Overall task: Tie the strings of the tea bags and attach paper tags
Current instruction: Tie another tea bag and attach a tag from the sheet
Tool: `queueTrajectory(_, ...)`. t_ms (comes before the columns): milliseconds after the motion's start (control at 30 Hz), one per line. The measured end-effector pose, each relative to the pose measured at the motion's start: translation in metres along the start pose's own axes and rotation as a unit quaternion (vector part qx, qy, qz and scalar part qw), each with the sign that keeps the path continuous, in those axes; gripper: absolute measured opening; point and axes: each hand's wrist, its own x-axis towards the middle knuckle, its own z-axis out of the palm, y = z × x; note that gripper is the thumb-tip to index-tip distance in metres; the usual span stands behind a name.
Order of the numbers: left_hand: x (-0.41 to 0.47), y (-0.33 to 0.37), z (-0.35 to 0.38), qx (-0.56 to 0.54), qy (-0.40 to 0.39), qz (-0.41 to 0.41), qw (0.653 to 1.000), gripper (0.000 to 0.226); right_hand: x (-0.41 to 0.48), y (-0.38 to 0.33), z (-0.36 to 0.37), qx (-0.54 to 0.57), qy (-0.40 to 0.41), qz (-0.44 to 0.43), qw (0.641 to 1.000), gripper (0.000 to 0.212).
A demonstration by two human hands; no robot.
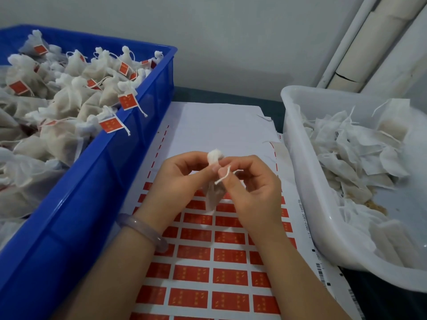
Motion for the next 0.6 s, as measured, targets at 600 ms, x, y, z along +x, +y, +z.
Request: queueTrajectory(600, 0.0004, -0.0038, -0.0027, -0.028, -0.049, 0.034, 0.998, 0.021, 0.0034, 0.0035, -0.0030, 0.129, -0.037, 0.117, 0.984, 0.008)
